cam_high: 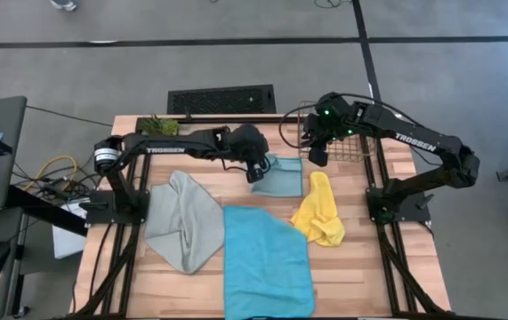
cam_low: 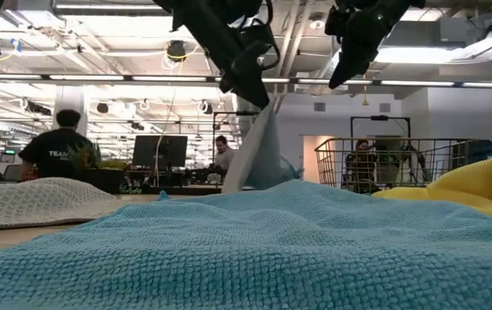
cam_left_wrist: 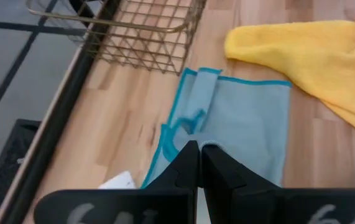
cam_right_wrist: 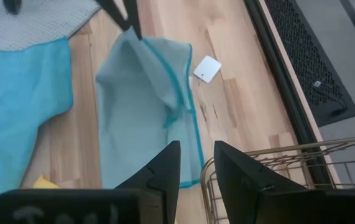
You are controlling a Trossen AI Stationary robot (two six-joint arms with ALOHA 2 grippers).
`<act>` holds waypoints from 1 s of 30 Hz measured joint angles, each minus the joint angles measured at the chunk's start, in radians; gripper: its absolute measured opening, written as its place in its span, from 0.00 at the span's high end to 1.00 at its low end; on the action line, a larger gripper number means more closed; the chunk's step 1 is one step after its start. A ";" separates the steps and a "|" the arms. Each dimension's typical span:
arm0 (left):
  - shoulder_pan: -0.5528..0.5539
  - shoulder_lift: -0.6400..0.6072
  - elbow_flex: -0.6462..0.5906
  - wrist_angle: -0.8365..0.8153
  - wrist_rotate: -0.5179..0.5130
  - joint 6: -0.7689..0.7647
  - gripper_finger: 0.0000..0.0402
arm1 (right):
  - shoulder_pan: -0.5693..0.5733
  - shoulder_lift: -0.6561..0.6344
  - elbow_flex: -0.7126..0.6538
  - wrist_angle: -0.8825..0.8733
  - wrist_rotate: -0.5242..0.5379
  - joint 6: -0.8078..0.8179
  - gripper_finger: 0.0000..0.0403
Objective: Fold microfiber towels
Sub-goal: Fold the light blue microfiber cloth
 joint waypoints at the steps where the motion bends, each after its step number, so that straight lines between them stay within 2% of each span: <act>1: -0.002 0.011 -0.002 0.010 0.000 -0.001 1.00 | 0.000 0.000 0.000 0.000 0.000 0.000 0.70; 9: 0.000 0.068 0.025 0.041 -0.013 -0.005 1.00 | 0.000 0.000 0.000 -0.004 0.000 0.000 0.70; 13: 0.005 0.051 0.027 0.054 -0.120 -0.016 1.00 | 0.000 0.000 0.000 -0.012 0.000 0.000 0.70; 15: 0.015 0.049 0.042 0.050 -0.135 -0.016 1.00 | 0.000 0.000 0.000 -0.015 0.000 0.000 0.70; 19: 0.023 0.059 0.071 0.046 -0.136 -0.028 1.00 | 0.000 0.000 0.000 -0.024 0.000 0.001 0.70; 23: 0.015 0.077 0.073 0.048 -0.059 -0.037 1.00 | 0.000 0.000 0.000 -0.026 0.000 0.002 0.70; 30: -0.014 0.131 0.070 0.109 -0.017 -0.041 1.00 | 0.000 0.001 0.000 -0.030 0.000 0.001 0.70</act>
